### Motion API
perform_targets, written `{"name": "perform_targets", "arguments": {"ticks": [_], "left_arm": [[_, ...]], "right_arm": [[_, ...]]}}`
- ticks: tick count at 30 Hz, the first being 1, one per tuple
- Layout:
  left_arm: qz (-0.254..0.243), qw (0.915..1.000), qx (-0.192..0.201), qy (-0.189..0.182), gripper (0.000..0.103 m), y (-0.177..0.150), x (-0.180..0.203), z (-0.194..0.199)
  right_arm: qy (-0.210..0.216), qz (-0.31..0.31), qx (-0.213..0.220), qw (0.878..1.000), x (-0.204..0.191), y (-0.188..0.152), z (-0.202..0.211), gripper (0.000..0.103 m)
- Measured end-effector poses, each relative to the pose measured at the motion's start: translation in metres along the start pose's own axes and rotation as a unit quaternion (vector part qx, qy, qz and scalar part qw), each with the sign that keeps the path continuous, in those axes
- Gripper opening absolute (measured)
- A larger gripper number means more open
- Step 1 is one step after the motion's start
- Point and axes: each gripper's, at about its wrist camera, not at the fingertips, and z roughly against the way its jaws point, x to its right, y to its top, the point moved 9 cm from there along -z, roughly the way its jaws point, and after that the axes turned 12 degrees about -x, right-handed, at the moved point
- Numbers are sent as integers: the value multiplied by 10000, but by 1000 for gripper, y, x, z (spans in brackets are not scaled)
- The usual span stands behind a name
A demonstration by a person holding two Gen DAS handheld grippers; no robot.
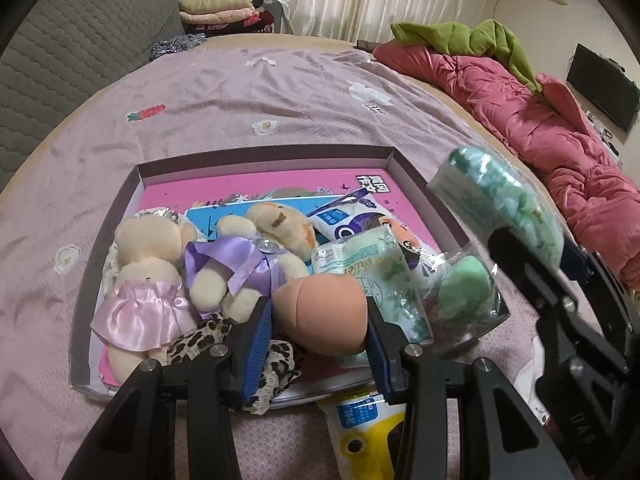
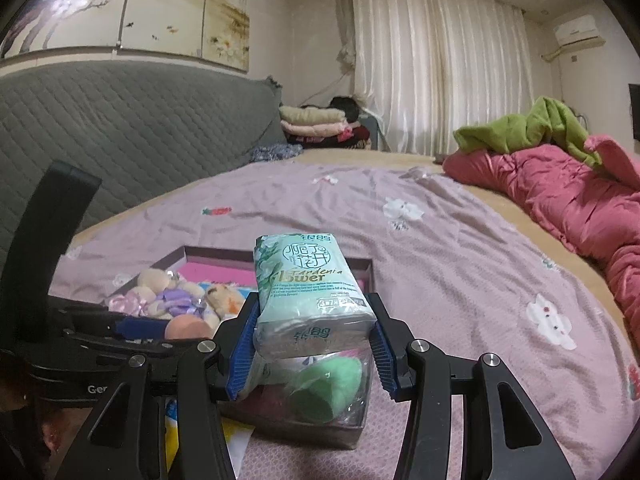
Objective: Organize soft objects
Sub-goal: 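Lower the sponge into the tray with left tool while right tool lowers the tissue pack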
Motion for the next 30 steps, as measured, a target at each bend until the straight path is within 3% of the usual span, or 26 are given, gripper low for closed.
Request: {"name": "perform_targets", "arguments": {"ticks": [9,30], "left_arm": [[85,10000,-20,-5,44,-1,-5,-2],[171,9998,-62,3,44,-5,-13,-2]], "right_arm": [[226,196,-450,9985,-14,-17,-25,52],[160,507,-726,9959,-22,-26,-41,55]]}}
